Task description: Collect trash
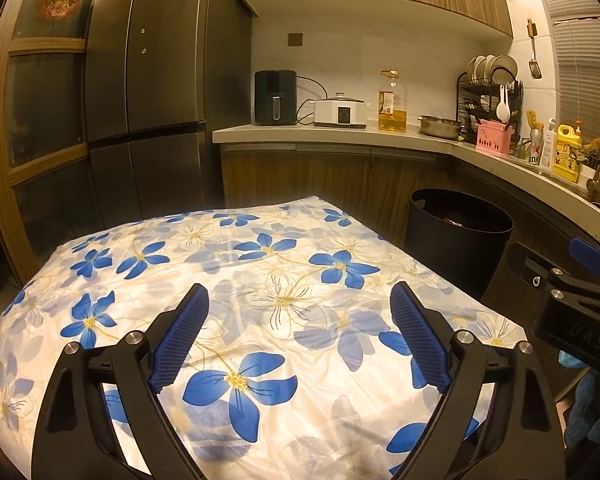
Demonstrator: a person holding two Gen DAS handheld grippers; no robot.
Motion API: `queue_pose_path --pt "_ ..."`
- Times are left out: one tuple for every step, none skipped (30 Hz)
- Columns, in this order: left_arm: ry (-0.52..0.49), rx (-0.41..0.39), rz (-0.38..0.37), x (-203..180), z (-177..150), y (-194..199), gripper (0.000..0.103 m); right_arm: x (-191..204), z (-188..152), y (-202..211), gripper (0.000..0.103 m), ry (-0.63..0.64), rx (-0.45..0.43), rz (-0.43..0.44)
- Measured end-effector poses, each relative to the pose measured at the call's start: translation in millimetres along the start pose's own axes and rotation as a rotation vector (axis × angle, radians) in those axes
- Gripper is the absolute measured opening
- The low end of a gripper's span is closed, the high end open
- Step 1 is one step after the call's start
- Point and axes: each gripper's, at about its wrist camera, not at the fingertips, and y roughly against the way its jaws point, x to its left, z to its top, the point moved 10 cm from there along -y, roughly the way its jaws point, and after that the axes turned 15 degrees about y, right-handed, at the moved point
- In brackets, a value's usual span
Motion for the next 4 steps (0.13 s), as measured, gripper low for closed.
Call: queue_pose_path --pt "0.004 -0.006 0.008 0.9 -0.1 0.9 0.097 -0.4 0.0 0.2 0.098 -0.001 0.0 0.0" --pt "0.007 -0.008 0.011 2.0 0.0 1.7 0.097 -0.5 -0.2 0.2 0.098 -0.001 0.0 0.0" --pt "0.01 -0.007 0.01 2.6 0.0 2.0 0.097 -0.6 -0.1 0.3 0.098 -0.001 0.0 0.0" --pt "0.012 -0.005 0.01 3.2 -0.3 1.9 0.097 -0.6 -0.1 0.2 0.098 -0.001 0.0 -0.001"
